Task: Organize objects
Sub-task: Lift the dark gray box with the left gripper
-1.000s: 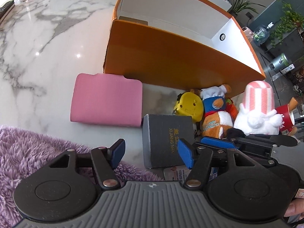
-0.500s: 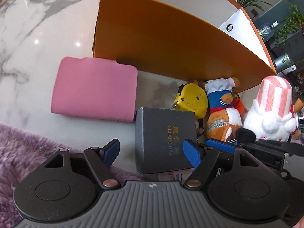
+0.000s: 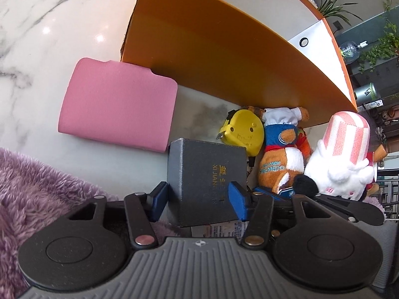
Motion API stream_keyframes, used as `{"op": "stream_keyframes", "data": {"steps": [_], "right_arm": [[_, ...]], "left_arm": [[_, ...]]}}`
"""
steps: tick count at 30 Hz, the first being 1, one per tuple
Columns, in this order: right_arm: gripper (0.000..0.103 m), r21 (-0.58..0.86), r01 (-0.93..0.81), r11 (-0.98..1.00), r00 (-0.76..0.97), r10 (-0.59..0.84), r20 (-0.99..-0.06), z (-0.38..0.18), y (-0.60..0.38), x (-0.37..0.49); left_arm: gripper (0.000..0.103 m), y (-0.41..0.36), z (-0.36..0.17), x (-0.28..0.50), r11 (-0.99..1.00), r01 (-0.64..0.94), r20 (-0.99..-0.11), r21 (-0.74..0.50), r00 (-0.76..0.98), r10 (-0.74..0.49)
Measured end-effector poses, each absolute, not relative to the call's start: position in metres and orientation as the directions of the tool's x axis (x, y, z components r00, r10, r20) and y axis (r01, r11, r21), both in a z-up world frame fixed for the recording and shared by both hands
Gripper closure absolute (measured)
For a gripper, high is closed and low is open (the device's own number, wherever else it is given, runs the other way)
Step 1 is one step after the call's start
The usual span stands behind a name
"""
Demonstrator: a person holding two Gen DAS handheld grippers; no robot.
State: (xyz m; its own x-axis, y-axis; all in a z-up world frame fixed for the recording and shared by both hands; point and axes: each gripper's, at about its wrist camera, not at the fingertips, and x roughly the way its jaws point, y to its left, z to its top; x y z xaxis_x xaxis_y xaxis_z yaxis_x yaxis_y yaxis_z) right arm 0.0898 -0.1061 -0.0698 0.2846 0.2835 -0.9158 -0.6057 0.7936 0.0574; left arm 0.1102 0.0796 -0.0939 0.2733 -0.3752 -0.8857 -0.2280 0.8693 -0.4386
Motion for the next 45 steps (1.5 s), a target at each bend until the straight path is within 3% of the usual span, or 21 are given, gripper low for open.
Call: {"op": "stream_keyframes", "data": {"steps": [2, 10, 20, 23, 25, 33, 36, 45], "right_arm": [[0.102, 0.069, -0.600, 0.797, 0.273, 0.286, -0.919, -0.072, -0.107, 0.091], [0.101, 0.072, -0.608, 0.790, 0.270, 0.291, -0.918, -0.073, -0.107, 0.090], [0.101, 0.220, -0.573, 0.789, 0.164, 0.374, -0.913, -0.079, -0.120, 0.099], [0.101, 0.313, -0.587, 0.747, 0.091, 0.445, -0.891, -0.082, -0.115, 0.096], [0.101, 0.306, -0.605, 0.735, 0.091, 0.445, -0.891, -0.083, -0.108, 0.090], [0.098, 0.288, -0.596, 0.750, 0.114, 0.433, -0.894, -0.087, -0.114, 0.092], [0.098, 0.287, -0.599, 0.747, 0.117, 0.437, -0.892, -0.087, -0.114, 0.092], [0.096, 0.315, -0.587, 0.746, 0.134, 0.473, -0.871, -0.079, -0.124, 0.094]], "left_arm": [[0.047, 0.076, -0.090, 0.109, 0.876, -0.221, -0.891, -0.428, 0.265, -0.368], [0.047, 0.076, -0.073, 0.097, 0.870, -0.231, -0.885, -0.435, 0.289, -0.366], [0.047, 0.072, -0.038, 0.080, 0.874, -0.170, -0.857, -0.456, 0.347, -0.380], [0.056, 0.070, -0.037, 0.079, 0.837, -0.156, -0.826, -0.524, 0.331, -0.456], [0.065, 0.064, -0.035, 0.080, 0.855, -0.148, -0.837, -0.497, 0.343, -0.426], [0.065, 0.059, -0.038, 0.082, 0.842, -0.127, -0.819, -0.524, 0.348, -0.457], [0.064, 0.058, -0.037, 0.080, 0.846, -0.124, -0.820, -0.518, 0.354, -0.450], [0.046, 0.062, -0.027, 0.077, 0.857, -0.121, -0.812, -0.501, 0.408, -0.417]]}}
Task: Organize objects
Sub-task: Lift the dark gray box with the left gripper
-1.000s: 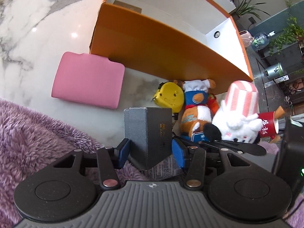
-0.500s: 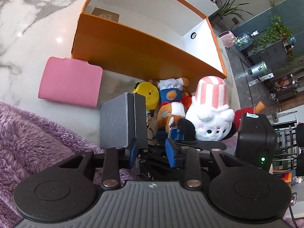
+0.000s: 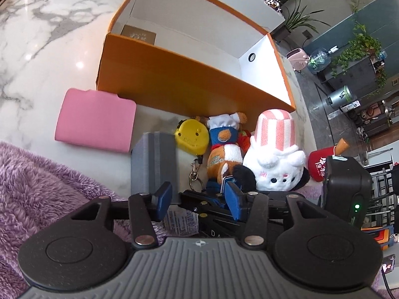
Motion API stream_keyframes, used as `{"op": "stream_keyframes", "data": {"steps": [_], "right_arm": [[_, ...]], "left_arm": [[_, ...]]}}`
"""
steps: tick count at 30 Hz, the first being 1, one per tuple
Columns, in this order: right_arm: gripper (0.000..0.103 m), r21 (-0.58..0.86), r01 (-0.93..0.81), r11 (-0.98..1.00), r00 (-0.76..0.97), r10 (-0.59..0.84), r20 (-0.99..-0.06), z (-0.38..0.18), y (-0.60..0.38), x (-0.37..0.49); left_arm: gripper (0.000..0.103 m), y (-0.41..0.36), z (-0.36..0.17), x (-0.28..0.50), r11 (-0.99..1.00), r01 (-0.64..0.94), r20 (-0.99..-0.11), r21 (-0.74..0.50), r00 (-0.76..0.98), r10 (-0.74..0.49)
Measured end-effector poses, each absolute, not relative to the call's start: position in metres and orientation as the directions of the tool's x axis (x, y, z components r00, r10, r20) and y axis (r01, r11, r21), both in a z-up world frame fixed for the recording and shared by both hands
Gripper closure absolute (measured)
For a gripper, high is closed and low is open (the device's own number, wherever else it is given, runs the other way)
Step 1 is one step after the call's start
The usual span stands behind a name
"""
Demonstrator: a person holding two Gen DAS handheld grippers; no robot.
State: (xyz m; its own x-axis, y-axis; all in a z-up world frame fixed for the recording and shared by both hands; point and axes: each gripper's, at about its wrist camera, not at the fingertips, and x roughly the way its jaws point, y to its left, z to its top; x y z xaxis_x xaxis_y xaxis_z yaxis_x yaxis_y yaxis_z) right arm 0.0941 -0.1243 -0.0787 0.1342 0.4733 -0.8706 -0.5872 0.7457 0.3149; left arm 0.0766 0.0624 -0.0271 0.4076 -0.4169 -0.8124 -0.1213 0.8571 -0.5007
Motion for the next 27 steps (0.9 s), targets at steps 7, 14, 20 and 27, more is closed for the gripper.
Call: {"op": "stream_keyframes", "data": {"steps": [7, 14, 20, 27], "right_arm": [[0.095, 0.325, -0.583, 0.745, 0.125, 0.477, -0.870, -0.079, -0.125, 0.096], [0.094, 0.315, -0.587, 0.746, 0.121, 0.466, -0.877, -0.082, -0.122, 0.096], [0.084, 0.302, -0.590, 0.749, 0.135, 0.460, -0.877, -0.081, -0.122, 0.095], [0.080, 0.290, -0.596, 0.749, 0.141, 0.453, -0.880, -0.080, -0.121, 0.095]], "left_arm": [[0.030, 0.065, -0.015, 0.074, 0.898, -0.102, -0.816, -0.427, 0.471, -0.335], [0.025, 0.069, -0.030, 0.082, 0.929, -0.117, -0.852, -0.351, 0.452, -0.265], [0.025, 0.056, -0.045, 0.090, 0.962, -0.073, -0.893, -0.262, 0.397, -0.213], [0.045, 0.046, -0.058, 0.098, 0.977, -0.054, -0.920, -0.207, 0.351, -0.176]]}}
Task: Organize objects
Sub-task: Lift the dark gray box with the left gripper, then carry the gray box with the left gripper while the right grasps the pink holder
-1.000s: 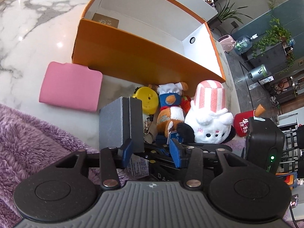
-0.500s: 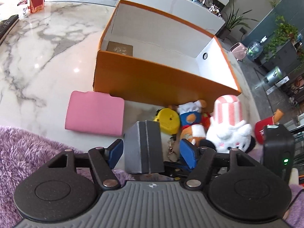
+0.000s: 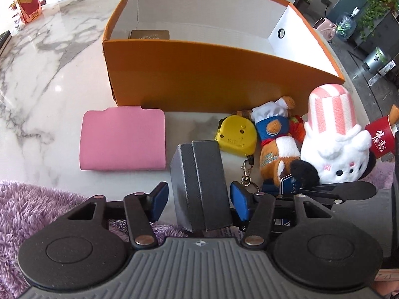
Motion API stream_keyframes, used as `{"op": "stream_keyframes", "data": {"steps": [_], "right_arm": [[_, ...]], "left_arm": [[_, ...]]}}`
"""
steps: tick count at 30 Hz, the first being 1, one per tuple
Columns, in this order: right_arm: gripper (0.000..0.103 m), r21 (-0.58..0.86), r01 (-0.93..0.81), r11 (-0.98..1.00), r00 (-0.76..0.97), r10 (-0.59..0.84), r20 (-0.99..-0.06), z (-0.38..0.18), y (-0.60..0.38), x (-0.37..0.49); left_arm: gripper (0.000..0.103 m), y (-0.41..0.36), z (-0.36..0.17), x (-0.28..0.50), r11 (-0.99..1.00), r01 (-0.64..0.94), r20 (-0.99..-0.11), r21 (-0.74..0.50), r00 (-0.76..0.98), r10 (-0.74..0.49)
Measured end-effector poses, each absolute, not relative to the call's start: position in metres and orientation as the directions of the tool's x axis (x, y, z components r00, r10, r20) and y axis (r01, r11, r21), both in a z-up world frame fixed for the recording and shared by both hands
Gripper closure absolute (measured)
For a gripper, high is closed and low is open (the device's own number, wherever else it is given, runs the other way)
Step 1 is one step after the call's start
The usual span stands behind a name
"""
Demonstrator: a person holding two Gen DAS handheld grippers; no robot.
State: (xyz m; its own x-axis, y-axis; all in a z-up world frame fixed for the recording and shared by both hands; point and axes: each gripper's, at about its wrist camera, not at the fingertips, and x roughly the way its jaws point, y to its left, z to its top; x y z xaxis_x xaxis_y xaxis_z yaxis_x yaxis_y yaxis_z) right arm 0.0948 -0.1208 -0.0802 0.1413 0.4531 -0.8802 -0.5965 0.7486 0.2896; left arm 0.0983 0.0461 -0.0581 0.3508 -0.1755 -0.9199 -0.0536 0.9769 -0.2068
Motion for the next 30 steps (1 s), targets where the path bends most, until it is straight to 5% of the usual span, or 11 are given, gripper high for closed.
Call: {"op": "stream_keyframes", "data": {"steps": [1, 10, 19, 30], "right_arm": [[0.078, 0.287, -0.598, 0.749, 0.142, 0.452, -0.881, -0.080, -0.121, 0.095], [0.074, 0.268, -0.614, 0.743, 0.149, 0.442, -0.885, -0.079, -0.116, 0.095], [0.072, 0.253, -0.633, 0.731, 0.184, 0.460, -0.868, -0.065, -0.107, 0.098], [0.064, 0.313, -0.620, 0.720, 0.198, 0.530, -0.824, -0.054, -0.080, 0.122]], "left_arm": [[0.052, 0.047, -0.059, 0.099, 0.976, -0.056, -0.922, -0.209, 0.345, -0.177], [0.063, 0.058, -0.055, 0.098, 0.970, -0.062, -0.909, -0.234, 0.368, -0.196], [0.064, 0.087, -0.028, 0.095, 0.947, -0.090, -0.860, -0.308, 0.453, -0.236], [0.064, 0.153, -0.015, 0.112, 0.945, -0.220, -0.842, -0.242, 0.531, -0.092]]}}
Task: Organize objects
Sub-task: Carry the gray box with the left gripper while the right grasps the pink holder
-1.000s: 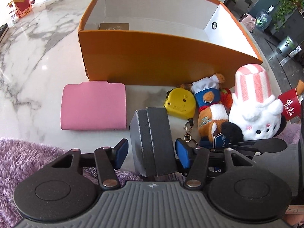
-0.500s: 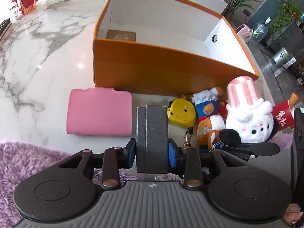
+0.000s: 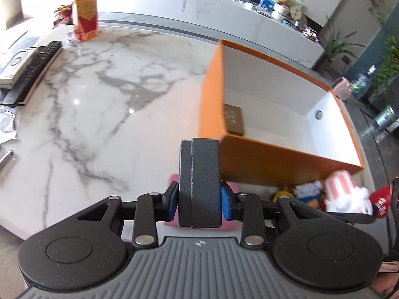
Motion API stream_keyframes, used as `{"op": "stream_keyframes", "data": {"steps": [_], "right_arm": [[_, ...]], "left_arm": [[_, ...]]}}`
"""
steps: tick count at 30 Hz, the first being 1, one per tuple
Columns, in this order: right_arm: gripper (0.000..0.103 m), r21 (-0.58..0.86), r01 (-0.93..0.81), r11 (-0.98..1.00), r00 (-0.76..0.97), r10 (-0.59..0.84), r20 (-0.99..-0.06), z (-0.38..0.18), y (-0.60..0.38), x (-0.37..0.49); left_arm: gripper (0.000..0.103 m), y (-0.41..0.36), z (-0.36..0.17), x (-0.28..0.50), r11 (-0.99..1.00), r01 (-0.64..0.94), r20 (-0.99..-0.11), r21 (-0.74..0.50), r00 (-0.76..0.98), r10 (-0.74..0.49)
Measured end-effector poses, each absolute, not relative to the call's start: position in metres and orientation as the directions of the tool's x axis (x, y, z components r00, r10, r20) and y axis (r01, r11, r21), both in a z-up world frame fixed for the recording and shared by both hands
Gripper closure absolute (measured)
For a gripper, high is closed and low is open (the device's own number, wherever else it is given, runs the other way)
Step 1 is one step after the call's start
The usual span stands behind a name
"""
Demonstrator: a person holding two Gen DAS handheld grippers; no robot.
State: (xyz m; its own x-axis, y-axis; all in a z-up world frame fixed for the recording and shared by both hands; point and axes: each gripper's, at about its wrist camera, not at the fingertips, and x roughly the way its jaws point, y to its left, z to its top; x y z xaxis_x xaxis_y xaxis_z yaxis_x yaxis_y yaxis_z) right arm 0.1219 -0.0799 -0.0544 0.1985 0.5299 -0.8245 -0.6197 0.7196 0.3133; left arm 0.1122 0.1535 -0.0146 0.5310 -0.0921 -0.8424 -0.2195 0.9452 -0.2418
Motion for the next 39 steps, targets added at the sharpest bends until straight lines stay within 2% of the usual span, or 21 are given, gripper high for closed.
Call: {"op": "stream_keyframes", "data": {"steps": [5, 7, 8, 14, 15, 17, 22, 28, 31, 35, 39], "right_arm": [[0.055, 0.353, -0.602, 0.716, 0.170, 0.547, -0.820, -0.061, -0.062, 0.135], [0.044, 0.366, -0.588, 0.722, 0.163, 0.548, -0.820, -0.065, -0.054, 0.140], [0.042, 0.373, -0.577, 0.726, 0.160, 0.549, -0.821, -0.067, -0.051, 0.143], [0.043, 0.403, -0.548, 0.733, 0.137, 0.554, -0.821, -0.079, -0.039, 0.153], [0.045, 0.408, -0.545, 0.733, 0.130, 0.554, -0.822, -0.081, -0.037, 0.154], [0.055, 0.417, -0.539, 0.732, 0.114, 0.554, -0.825, -0.086, -0.035, 0.154], [0.085, 0.366, -0.548, 0.753, 0.154, 0.520, -0.840, -0.085, -0.034, 0.150], [0.098, 0.364, -0.554, 0.749, 0.194, 0.541, -0.818, -0.058, -0.050, 0.141], [0.100, 0.366, -0.565, 0.739, 0.219, 0.563, -0.797, -0.040, -0.056, 0.133], [0.103, 0.385, -0.590, 0.709, 0.230, 0.605, -0.762, -0.018, -0.061, 0.122], [0.103, 0.419, -0.626, 0.657, 0.180, 0.645, -0.743, -0.008, -0.047, 0.113]], "left_arm": [[0.064, 0.171, -0.026, 0.118, 0.950, -0.263, -0.864, -0.170, 0.504, -0.015], [0.064, 0.176, -0.031, 0.120, 0.948, -0.273, -0.873, -0.161, 0.488, -0.007], [0.064, 0.178, -0.034, 0.120, 0.948, -0.276, -0.876, -0.158, 0.481, -0.006], [0.064, 0.178, -0.045, 0.124, 0.952, -0.268, -0.891, -0.151, 0.455, -0.013], [0.064, 0.177, -0.046, 0.124, 0.952, -0.265, -0.892, -0.150, 0.451, -0.015], [0.064, 0.177, -0.049, 0.124, 0.952, -0.264, -0.896, -0.158, 0.443, -0.026], [0.064, 0.174, -0.056, 0.121, 0.952, -0.261, -0.903, -0.160, 0.429, -0.034], [0.064, 0.162, -0.054, 0.120, 0.959, -0.247, -0.905, -0.140, 0.424, -0.023], [0.064, 0.154, -0.055, 0.118, 0.960, -0.230, -0.905, -0.162, 0.423, -0.051], [0.064, 0.143, -0.056, 0.113, 0.956, -0.210, -0.899, -0.203, 0.427, -0.097], [0.064, 0.148, -0.062, 0.109, 0.921, -0.232, -0.883, -0.313, 0.429, -0.192]]}}
